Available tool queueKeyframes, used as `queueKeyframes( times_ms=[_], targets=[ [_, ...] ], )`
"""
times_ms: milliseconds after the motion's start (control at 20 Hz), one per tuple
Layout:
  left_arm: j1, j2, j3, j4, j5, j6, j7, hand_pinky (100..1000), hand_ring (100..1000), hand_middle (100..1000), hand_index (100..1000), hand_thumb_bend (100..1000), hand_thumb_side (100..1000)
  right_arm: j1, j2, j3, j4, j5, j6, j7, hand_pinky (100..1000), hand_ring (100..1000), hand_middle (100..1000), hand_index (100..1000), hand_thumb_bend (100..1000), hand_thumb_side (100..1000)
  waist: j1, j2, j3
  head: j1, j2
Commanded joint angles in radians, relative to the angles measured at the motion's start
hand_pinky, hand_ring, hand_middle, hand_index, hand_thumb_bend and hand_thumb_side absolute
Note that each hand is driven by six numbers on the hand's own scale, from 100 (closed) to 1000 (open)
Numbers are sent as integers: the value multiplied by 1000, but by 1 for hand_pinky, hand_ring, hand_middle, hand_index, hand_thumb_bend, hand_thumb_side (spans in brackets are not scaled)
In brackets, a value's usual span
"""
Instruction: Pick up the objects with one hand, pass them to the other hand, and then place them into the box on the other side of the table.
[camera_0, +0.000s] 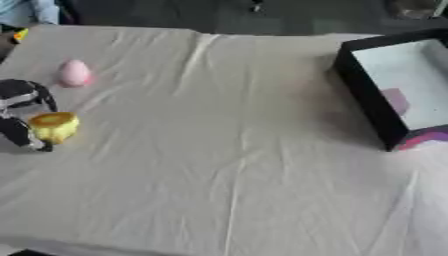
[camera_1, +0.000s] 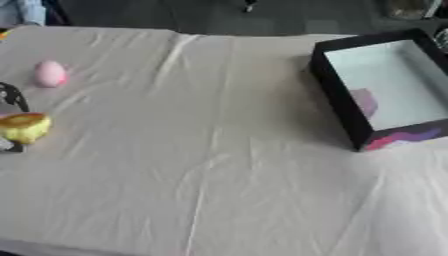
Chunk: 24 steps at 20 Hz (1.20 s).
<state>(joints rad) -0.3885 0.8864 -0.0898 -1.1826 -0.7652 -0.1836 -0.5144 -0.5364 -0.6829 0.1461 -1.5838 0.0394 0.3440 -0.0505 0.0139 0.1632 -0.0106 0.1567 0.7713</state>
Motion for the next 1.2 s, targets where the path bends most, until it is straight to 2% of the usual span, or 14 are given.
queueKeyframes(
  times_ms=[50,150,300,450,700,850,1200],
  targets=[
    [-20,26,10,-4,21,9,-2,771,797,765,732,636,284,-13,-18,-5,-4,7,0,4,1000,909,879,975,100,773,8,-23,1,7,-1],
    [-23,25,6,-2,17,11,-13,770,798,762,709,614,260,-13,-17,-5,-3,8,-1,4,1000,909,879,975,100,774,8,-23,0,8,-1],
    [-25,24,3,0,6,9,-32,767,793,751,651,547,160,-11,-17,-5,-2,9,-1,3,1000,910,879,975,100,775,8,-23,0,10,-1],
    [-25,25,3,-1,1,6,-51,764,788,745,610,525,100,-10,-18,-7,-2,7,-1,2,1000,910,879,975,100,776,8,-23,-1,12,-1],
    [-25,27,2,-4,-10,8,-57,757,778,732,571,514,100,-8,-19,-8,-3,4,-1,0,1000,909,878,974,100,779,8,-24,-1,15,-1],
    [-22,27,-1,-6,-27,15,-34,747,764,707,517,505,100,-5,-20,-9,-3,3,-1,-1,1000,908,877,971,100,782,7,-25,-1,16,-1],
    [-15,40,12,-54,-9,25,0,734,739,664,462,519,100,-7,-27,-9,-12,-1,-3,-2,1000,907,875,968,100,779,6,-27,0,15,-1]
  ],
)
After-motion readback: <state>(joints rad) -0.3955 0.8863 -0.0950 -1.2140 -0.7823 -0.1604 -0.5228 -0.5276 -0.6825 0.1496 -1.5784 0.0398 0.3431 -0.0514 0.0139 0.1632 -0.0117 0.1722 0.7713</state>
